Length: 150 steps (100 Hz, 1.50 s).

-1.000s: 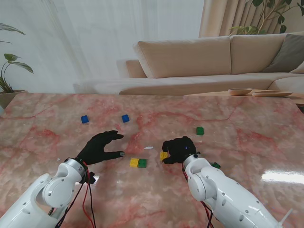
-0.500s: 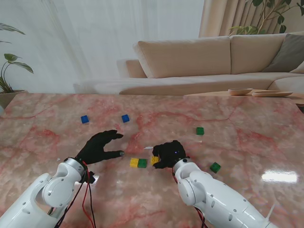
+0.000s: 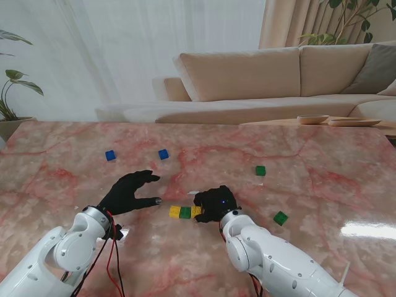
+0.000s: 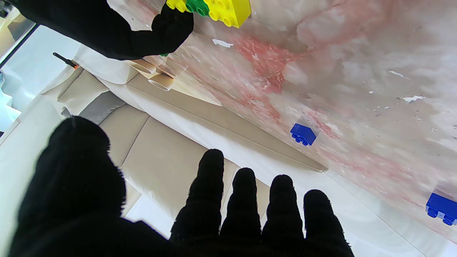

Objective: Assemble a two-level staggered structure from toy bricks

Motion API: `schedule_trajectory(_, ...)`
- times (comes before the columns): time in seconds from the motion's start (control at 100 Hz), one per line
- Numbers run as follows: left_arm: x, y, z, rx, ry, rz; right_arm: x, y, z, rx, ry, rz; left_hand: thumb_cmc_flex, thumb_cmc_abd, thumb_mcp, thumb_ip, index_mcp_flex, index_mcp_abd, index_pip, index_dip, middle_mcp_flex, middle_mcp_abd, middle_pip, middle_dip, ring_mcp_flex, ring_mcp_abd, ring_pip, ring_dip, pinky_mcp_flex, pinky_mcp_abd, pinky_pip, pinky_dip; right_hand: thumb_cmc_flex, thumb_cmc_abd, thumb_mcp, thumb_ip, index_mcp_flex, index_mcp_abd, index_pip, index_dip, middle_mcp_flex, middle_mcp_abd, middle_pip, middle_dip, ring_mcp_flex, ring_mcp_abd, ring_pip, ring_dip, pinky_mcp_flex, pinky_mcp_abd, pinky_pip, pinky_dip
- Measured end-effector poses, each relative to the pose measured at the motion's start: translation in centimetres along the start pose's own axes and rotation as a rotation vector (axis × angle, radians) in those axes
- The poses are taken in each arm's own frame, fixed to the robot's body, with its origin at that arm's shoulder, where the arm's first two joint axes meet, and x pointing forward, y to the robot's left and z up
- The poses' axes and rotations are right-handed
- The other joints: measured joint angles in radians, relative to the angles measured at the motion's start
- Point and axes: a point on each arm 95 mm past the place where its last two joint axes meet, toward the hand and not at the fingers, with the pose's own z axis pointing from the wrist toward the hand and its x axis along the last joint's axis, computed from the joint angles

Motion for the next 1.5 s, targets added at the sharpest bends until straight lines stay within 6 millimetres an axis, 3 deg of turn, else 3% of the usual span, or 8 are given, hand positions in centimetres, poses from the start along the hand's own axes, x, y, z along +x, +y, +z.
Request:
schedule_trajectory(0.22, 0.0, 0.0, 0.0, 0.001, 0.0, 0.001, 0.1, 0.0, 0.0, 0.004, -0.004, 0.003, 0.0, 0.0, 0.0, 0.0, 0.0, 0.0, 0.0, 0.0, 0.0, 0.0, 0.0, 0.0, 0.0, 0.0, 0.0, 0.0, 0.0, 0.0, 0.0, 0.0, -0.01, 0.024, -0.012, 0.006, 0.0, 0.009, -0.027, 0.012, -0.035, 0.001, 0.001, -0.01, -0.034, 0.004, -0.009, 0.0, -0.013, 0.001, 0.0, 0.0)
schedule_trajectory(0.3, 0.0, 0.0, 0.0, 0.0, 0.0, 0.001, 0.1, 0.0, 0.0, 0.004, -0.002, 0.003, 0.0, 0.0, 0.0, 0.0, 0.0, 0.0, 0.0, 0.0, 0.0, 0.0, 0.0, 0.0, 0.0, 0.0, 0.0, 0.0, 0.0, 0.0, 0.0, 0.0, -0.01, 0.038, -0.036, 0.08, 0.0, 0.022, -0.054, 0.035, -0.058, 0.004, 0.0, -0.013, -0.056, 0.011, -0.015, 0.0, -0.023, 0.001, 0.0, 0.0)
schedule_trajectory(0.41, 0.0, 0.0, 0.0, 0.0, 0.0, 0.001, 0.1, 0.0, 0.0, 0.006, 0.0, 0.003, 0.0, 0.0, 0.0, 0.0, 0.0, 0.0, 0.0, 0.0, 0.0, 0.0, 0.0, 0.0, 0.0, 0.0, 0.0, 0.0, 0.0, 0.0, -0.001, 0.0, -0.009, 0.05, -0.083, 0.123, 0.0, 0.027, -0.072, 0.061, -0.086, 0.007, 0.0, -0.017, -0.074, 0.011, -0.017, 0.0, -0.026, 0.001, -0.001, 0.0)
schedule_trajectory(0.97, 0.0, 0.0, 0.0, 0.0, 0.0, 0.001, 0.4, 0.1, -0.1, 0.021, 0.026, 0.001, 0.0, 0.0, 0.009, 0.0, 0.0, 0.0, 0.0, 0.0, 0.0, 0.0, 0.0, -0.001, 0.0, 0.0, 0.0, 0.0, 0.0, 0.0, -0.001, 0.002, 0.001, 0.052, -0.136, 0.134, -0.047, 0.051, -0.148, 0.069, -0.152, 0.014, -0.02, -0.039, -0.118, 0.012, -0.04, -0.001, -0.058, 0.002, -0.009, 0.0)
schedule_trajectory(1.24, 0.0, 0.0, 0.0, 0.0, 0.0, 0.001, 0.3, 0.8, -0.7, -0.004, 0.025, 0.017, 0.0, 0.0, 0.009, 0.0, 0.0, 0.0, -0.001, 0.0, 0.0, 0.0, 0.0, -0.001, 0.0, 0.0, 0.0, 0.0, 0.0, 0.0, -0.001, 0.002, -0.093, 0.057, -0.154, 0.156, -0.196, 0.191, -0.37, -0.043, -0.373, 0.102, -0.19, -0.228, -0.256, 0.042, -0.188, -0.106, -0.137, -0.001, -0.139, -0.013)
schedule_trajectory(1.4, 0.0, 0.0, 0.0, 0.0, 0.0, 0.001, 0.2, 3.1, -1.8, -0.073, 0.015, 0.008, -0.002, 0.0, 0.009, 0.0, 0.0, 0.0, -0.011, 0.0, 0.0, 0.0, 0.0, -0.001, 0.0, 0.0, 0.0, 0.0, 0.0, 0.0, -0.001, 0.01, -0.124, 0.094, -0.149, 0.156, -0.235, 0.225, -0.446, -0.112, -0.427, 0.127, -0.247, -0.324, -0.267, 0.058, -0.329, -0.201, -0.149, -0.001, -0.223, -0.061)
schedule_trajectory(1.5, 0.0, 0.0, 0.0, 0.0, 0.0, 0.001, -0.3, 5.0, -2.4, -0.108, 0.001, 0.028, -0.002, 0.0, 0.009, 0.0, 0.0, 0.0, -0.011, 0.0, 0.0, 0.0, 0.0, -0.001, 0.0, 0.0, 0.0, 0.0, 0.0, 0.0, -0.001, 0.011, -0.124, 0.112, -0.143, 0.156, -0.236, 0.234, -0.457, -0.128, -0.429, 0.136, -0.272, -0.356, -0.267, 0.061, -0.382, -0.217, -0.15, -0.001, -0.259, -0.083)
